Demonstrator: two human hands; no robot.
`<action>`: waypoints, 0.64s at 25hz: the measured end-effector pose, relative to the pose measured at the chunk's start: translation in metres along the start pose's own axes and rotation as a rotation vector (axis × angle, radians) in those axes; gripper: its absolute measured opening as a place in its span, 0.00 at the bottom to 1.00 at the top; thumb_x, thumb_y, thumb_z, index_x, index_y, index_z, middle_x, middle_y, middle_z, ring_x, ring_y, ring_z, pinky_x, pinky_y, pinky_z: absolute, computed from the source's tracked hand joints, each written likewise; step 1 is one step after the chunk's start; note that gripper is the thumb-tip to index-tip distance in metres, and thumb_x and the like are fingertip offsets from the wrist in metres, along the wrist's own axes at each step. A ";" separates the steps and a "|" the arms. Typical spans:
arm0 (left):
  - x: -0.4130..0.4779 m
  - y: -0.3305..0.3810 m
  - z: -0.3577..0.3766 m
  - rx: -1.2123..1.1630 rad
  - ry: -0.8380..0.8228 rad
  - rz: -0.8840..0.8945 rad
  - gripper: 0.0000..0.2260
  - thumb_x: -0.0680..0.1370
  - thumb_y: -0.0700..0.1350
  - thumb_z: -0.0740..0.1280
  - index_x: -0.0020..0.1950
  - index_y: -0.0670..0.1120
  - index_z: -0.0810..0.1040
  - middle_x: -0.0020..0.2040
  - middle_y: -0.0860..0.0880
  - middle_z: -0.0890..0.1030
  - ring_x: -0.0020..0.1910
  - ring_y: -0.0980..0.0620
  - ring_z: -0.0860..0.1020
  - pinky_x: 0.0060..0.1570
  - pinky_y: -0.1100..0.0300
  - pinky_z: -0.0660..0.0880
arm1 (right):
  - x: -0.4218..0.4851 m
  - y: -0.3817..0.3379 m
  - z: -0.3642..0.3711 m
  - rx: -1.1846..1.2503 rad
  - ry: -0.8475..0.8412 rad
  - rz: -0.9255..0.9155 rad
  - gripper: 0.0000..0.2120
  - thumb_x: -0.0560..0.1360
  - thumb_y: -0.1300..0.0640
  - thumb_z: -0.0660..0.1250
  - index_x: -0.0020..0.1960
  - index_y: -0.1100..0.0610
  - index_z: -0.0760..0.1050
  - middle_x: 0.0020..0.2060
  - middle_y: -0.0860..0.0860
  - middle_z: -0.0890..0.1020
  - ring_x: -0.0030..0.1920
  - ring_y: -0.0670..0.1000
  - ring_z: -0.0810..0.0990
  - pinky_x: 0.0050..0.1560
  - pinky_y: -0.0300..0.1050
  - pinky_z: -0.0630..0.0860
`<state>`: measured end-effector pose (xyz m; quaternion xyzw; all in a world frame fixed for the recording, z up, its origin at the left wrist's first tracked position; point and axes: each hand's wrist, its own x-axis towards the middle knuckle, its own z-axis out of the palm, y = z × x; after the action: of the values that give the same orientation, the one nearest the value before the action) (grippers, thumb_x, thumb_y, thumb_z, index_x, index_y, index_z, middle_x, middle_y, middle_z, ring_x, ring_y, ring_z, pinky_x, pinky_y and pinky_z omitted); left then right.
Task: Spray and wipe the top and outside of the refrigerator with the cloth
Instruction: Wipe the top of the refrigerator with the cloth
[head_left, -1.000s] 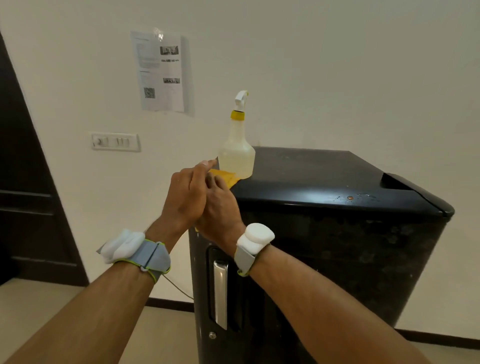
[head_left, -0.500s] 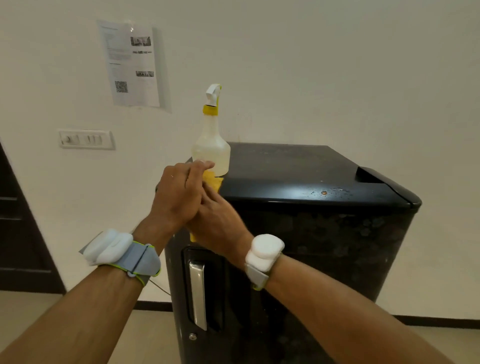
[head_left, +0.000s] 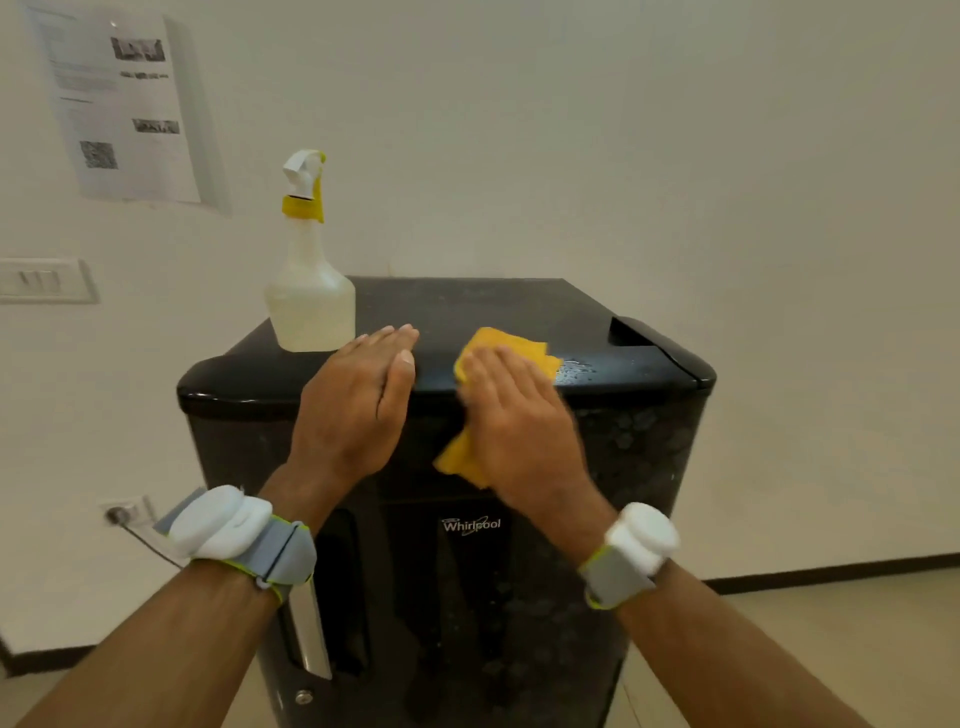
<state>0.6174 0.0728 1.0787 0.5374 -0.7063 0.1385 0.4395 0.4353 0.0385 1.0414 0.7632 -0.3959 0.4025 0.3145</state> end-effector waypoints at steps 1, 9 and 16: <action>-0.002 -0.001 0.003 0.072 0.004 0.034 0.23 0.83 0.51 0.50 0.70 0.44 0.74 0.68 0.46 0.77 0.71 0.50 0.72 0.71 0.61 0.60 | 0.004 0.008 -0.006 -0.017 0.014 0.166 0.19 0.83 0.52 0.54 0.65 0.61 0.77 0.63 0.58 0.80 0.67 0.59 0.75 0.70 0.54 0.68; -0.008 -0.008 0.015 0.305 0.108 0.157 0.21 0.82 0.49 0.53 0.68 0.43 0.77 0.67 0.45 0.78 0.68 0.48 0.75 0.70 0.55 0.66 | -0.011 0.017 -0.012 0.013 0.027 -0.015 0.20 0.85 0.52 0.54 0.68 0.60 0.75 0.67 0.56 0.77 0.70 0.57 0.72 0.72 0.53 0.65; -0.010 -0.008 0.018 0.332 0.135 0.168 0.20 0.81 0.48 0.55 0.68 0.42 0.77 0.66 0.44 0.79 0.67 0.47 0.76 0.69 0.53 0.67 | 0.022 -0.014 -0.004 0.106 -0.026 0.093 0.19 0.84 0.52 0.53 0.63 0.58 0.78 0.61 0.55 0.81 0.65 0.56 0.76 0.69 0.51 0.67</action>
<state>0.6163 0.0643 1.0586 0.5314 -0.6849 0.3249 0.3781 0.4537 0.0401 1.0602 0.7648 -0.4128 0.4271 0.2495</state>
